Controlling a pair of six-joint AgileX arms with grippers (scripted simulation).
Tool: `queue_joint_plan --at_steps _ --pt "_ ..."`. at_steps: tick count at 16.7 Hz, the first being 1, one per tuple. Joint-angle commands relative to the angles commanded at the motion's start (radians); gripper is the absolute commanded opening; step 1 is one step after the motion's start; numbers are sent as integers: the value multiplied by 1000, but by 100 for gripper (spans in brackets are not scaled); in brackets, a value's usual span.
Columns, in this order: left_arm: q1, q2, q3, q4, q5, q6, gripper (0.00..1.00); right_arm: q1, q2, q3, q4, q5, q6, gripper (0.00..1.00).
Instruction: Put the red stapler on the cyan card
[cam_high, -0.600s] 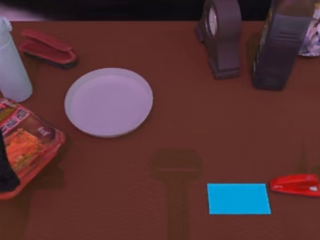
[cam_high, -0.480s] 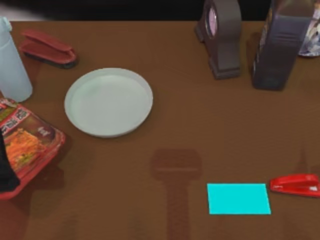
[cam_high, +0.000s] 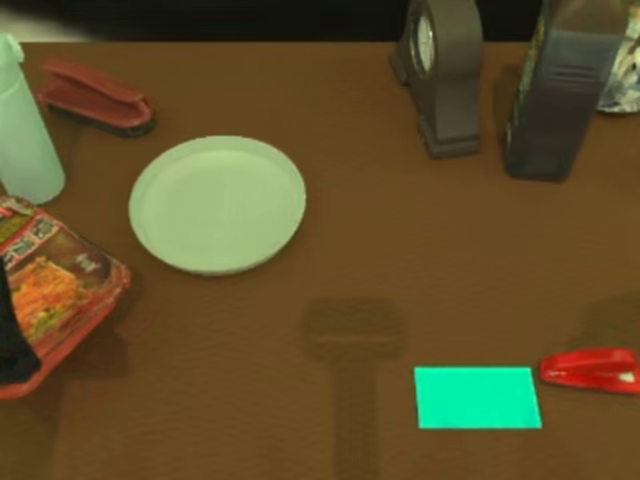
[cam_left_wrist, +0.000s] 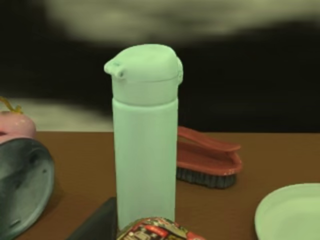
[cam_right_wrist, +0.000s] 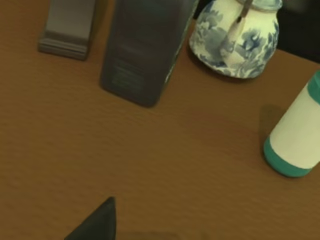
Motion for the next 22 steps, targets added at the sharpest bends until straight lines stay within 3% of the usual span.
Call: queue_joint_plan --at_steps 13,17,22 --pt "0 0 0 0 0 0 100 187 1082 738 -728 0 -747 100" --pt "0 0 0 0 0 0 100 215 1224 850 -825 -2 -854 100" --pt "0 0 0 0 0 0 100 218 1239 862 -835 -2 -865 100"
